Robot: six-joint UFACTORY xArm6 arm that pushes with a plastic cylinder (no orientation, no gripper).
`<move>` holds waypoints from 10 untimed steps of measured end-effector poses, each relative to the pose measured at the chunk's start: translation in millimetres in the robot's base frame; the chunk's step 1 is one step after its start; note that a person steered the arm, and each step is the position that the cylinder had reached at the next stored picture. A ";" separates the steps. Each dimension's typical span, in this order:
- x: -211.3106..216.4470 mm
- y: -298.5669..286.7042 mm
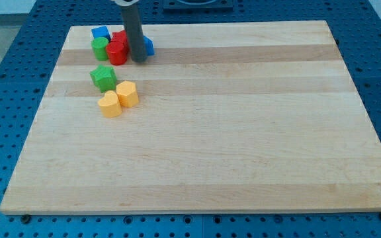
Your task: Place the green star vertically below the green circle
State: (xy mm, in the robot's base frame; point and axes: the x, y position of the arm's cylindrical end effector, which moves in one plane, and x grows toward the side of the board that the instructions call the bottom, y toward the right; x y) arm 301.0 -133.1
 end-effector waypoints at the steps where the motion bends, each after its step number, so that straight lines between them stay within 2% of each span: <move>1: 1.7 -5.3; 3: 44.9 -17.2; 5: 69.7 -43.9; 6: 66.6 -43.9; 8: 29.9 -43.8; 10: 29.4 -72.8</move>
State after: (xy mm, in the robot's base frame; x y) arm 330.4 -205.9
